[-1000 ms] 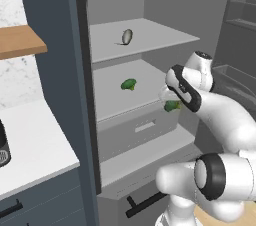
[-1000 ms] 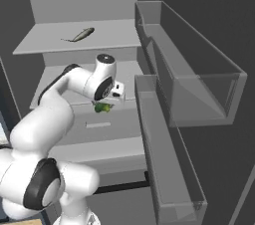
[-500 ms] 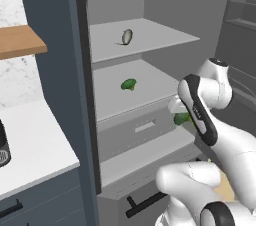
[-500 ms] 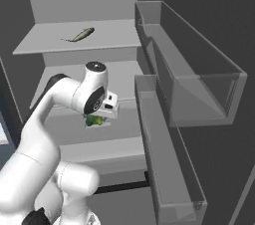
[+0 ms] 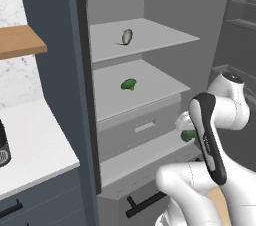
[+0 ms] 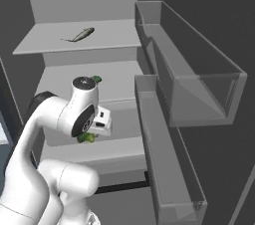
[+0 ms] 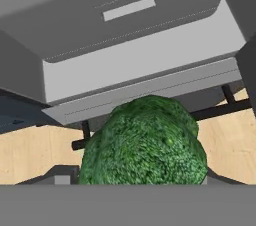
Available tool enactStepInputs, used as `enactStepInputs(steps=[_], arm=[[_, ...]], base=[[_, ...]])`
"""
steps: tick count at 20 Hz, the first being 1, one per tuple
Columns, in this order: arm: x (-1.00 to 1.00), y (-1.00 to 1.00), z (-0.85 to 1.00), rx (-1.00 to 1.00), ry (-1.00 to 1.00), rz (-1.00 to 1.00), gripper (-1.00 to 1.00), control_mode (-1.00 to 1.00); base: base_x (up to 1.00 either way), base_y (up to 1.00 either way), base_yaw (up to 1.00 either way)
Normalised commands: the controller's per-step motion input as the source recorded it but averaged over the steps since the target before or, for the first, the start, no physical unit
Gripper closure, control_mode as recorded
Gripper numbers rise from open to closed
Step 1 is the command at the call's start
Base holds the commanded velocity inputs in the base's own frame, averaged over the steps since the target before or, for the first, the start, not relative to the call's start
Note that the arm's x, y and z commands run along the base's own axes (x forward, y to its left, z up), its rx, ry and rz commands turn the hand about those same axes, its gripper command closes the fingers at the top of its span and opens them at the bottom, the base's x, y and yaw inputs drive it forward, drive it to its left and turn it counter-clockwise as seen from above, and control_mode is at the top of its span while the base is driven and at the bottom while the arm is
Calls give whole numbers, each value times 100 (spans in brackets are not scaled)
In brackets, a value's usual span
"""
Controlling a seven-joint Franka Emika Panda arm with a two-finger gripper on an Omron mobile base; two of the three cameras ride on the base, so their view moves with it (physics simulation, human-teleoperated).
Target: Place one broccoli and one fish in each tupperware on the nearby counter, to pack two identical lunches.
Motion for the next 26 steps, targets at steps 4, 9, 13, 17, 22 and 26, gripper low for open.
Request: enactStepInputs(steps=[4, 9, 13, 17, 22, 26], arm=[[0, 0, 0, 0, 0, 0, 100, 100], [0, 0, 0, 0, 0, 0, 100, 100], [0, 0, 0, 0, 0, 0, 100, 100], [0, 0, 0, 0, 0, 0, 100, 100], [0, 0, 0, 0, 0, 0, 100, 100], [0, 0, 0, 0, 0, 0, 100, 100]], base=[[-82, 46, 1], [-55, 97, 0], [-16, 100, 0], [-4, 100, 0], [0, 100, 2], [13, 100, 13]])
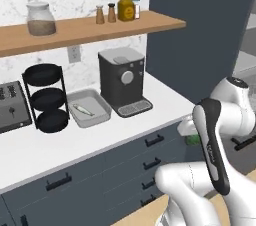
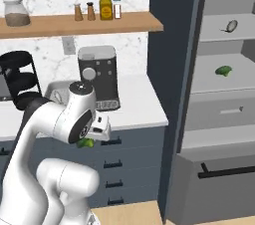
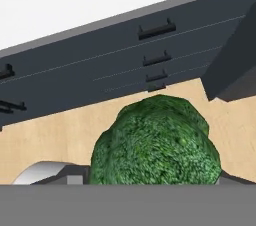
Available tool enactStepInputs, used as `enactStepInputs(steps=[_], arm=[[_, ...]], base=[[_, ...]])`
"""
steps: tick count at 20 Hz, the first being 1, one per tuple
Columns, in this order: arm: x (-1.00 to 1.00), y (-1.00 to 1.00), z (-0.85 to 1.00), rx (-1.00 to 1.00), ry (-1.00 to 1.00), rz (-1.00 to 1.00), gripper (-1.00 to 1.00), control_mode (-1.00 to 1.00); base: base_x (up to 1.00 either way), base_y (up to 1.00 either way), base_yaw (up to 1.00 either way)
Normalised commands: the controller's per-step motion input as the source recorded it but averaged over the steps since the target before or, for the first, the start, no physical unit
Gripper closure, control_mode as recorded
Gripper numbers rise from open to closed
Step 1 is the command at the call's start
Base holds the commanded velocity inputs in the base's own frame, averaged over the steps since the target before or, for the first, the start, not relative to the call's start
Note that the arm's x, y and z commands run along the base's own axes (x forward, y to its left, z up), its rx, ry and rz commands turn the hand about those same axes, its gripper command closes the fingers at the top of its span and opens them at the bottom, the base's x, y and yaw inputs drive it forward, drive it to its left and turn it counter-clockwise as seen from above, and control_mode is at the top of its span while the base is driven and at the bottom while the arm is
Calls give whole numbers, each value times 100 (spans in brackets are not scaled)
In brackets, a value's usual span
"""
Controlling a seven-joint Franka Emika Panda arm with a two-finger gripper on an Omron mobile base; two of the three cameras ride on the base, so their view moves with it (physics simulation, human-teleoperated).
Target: Place one broccoli and one fish in each tupperware on the nearby counter, to pack two identical lunches.
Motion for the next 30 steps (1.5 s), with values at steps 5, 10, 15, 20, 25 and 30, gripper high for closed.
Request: enactStepInputs(steps=[5, 10, 15, 20, 25, 30], arm=[[0, 0, 0, 0, 0, 0, 100, 100], [0, 0, 0, 0, 0, 0, 100, 100], [0, 0, 0, 0, 0, 0, 100, 100], [0, 0, 0, 0, 0, 0, 100, 100], [11, -2, 0, 0, 0, 4, 100, -100], [58, 0, -1, 0, -2, 6, 100, -100]], base=[[57, 56, 12], [32, 23, 21], [13, 52, 29], [66, 26, 33], [36, 0, 13], [0, 0, 0]])
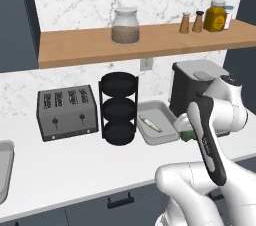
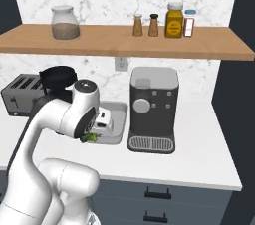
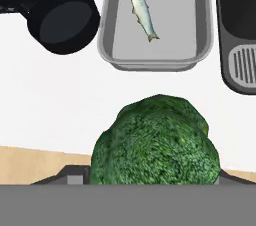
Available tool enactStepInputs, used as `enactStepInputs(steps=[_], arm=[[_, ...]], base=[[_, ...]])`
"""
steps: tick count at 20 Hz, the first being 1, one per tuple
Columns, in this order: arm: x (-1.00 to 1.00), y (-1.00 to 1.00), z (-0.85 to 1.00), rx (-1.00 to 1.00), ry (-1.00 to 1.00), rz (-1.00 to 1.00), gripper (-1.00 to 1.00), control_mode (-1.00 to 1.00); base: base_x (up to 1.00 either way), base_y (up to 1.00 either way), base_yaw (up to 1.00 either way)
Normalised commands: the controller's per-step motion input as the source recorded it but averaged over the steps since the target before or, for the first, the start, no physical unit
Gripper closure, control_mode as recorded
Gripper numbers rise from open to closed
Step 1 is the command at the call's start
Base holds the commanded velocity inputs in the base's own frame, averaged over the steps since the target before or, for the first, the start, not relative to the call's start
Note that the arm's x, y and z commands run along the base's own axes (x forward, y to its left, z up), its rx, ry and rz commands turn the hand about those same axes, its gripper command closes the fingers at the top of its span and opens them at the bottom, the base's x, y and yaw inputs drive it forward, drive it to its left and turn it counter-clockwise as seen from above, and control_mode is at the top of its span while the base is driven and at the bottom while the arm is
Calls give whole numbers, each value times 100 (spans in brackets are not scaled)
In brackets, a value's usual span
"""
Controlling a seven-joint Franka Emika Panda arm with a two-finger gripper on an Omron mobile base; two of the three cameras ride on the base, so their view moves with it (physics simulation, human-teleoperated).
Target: Place one broccoli and one fish in each tupperware on the nearby counter, to pack two identical lunches.
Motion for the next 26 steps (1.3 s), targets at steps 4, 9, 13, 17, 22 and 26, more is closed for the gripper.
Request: enactStepInputs(steps=[4, 9, 13, 17, 22, 26], arm=[[89, 0, 0, 0, -4, 1, 100, -100], [98, 6, -23, -6, 0, 0, 100, -100], [86, -2, -55, -3, 0, 0, 100, -100], [66, -12, -46, 0, 5, 1, 100, -100], [63, -1, -18, -1, 18, 3, 100, -100], [19, 15, 0, -4, 23, 0, 100, -100]], base=[[0, 0, 0], [0, 0, 0], [0, 0, 0], [0, 0, 0], [0, 0, 0], [0, 0, 0]])
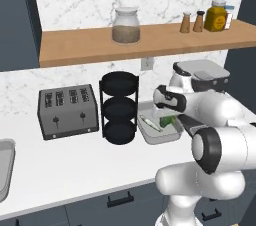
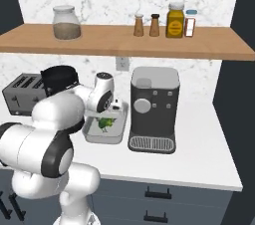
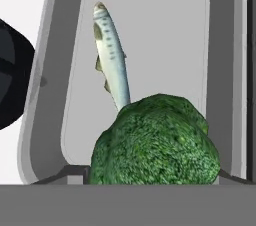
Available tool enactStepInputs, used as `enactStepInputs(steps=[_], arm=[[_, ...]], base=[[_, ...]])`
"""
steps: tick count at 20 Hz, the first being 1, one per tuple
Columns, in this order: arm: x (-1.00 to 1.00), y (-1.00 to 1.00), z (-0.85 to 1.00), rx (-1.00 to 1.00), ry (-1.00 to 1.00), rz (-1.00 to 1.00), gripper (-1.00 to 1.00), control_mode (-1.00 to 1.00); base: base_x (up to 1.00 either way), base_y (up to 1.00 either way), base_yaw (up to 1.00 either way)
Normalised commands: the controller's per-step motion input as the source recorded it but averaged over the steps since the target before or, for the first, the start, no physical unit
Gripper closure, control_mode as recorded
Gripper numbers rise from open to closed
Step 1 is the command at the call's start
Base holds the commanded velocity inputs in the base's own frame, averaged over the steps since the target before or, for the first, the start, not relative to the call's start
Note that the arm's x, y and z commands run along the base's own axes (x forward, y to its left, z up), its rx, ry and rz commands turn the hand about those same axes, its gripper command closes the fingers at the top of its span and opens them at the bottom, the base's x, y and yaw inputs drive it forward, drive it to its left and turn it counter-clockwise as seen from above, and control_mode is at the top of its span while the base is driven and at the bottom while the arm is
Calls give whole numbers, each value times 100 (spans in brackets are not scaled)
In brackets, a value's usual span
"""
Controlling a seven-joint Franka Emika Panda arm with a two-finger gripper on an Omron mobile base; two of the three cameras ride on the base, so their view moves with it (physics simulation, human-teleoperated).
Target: Place one broccoli and one fish in each tupperware on the nearby counter, to pack two identical lunches.
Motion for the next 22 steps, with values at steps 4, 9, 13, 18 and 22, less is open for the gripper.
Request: enactStepInputs(steps=[4, 9, 13, 18, 22], arm=[[1, 1, -37, 0, 5, 0, 100, -100], [5, 0, -56, -1, 0, 0, 100, -100], [19, 0, -22, -2, 0, 0, 100, -100], [53, 0, -18, 0, -2, 4, 100, -100], [46, 2, -1, 0, 0, 7, 100, -100]], base=[[0, 0, 0], [0, 0, 0], [0, 0, 0], [0, 0, 0], [0, 0, 0]])
